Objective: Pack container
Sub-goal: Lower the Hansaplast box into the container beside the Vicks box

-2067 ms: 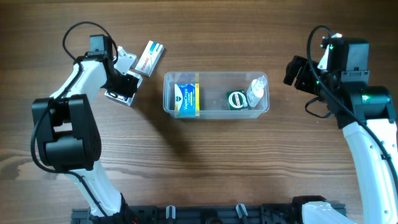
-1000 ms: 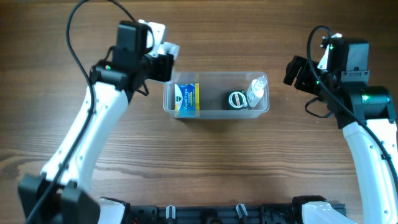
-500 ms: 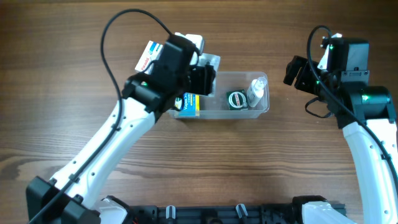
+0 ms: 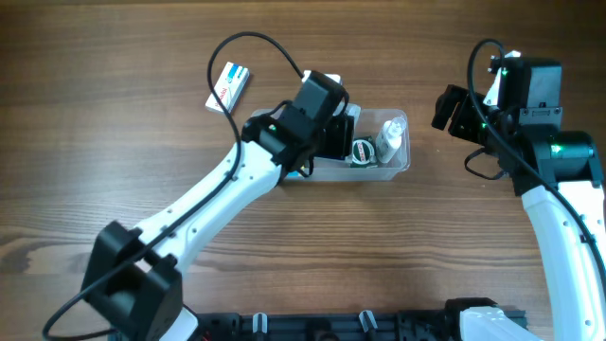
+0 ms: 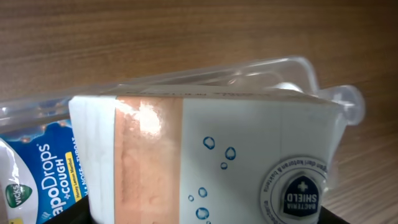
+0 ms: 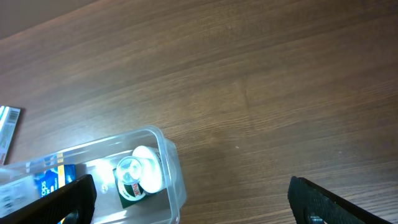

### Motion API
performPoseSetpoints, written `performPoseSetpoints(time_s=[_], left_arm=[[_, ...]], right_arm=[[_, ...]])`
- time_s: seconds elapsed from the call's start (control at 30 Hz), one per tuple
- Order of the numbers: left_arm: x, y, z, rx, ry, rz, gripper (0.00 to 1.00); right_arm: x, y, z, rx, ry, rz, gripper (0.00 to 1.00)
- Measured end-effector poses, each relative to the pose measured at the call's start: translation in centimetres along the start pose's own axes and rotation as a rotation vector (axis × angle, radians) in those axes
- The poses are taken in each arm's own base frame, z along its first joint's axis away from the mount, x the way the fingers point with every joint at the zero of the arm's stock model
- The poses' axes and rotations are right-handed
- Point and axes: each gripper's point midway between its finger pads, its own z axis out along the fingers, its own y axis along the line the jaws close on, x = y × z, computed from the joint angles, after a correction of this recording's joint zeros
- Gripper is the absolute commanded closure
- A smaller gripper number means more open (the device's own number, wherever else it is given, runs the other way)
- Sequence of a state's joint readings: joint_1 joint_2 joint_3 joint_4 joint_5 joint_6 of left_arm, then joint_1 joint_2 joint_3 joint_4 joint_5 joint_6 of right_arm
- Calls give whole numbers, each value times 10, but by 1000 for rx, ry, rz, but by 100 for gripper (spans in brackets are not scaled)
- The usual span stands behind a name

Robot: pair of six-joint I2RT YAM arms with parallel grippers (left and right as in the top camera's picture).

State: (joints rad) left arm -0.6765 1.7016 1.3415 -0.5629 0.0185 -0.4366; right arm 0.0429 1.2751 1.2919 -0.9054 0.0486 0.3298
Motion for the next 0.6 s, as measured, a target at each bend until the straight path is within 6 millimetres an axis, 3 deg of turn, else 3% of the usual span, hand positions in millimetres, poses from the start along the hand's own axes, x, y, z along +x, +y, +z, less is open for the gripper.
performPoseSetpoints(time_s=[0.6], left_arm=[[22, 19, 40, -81, 84, -41, 35]], right_arm=[[0, 0, 0, 0, 0, 0, 0]])
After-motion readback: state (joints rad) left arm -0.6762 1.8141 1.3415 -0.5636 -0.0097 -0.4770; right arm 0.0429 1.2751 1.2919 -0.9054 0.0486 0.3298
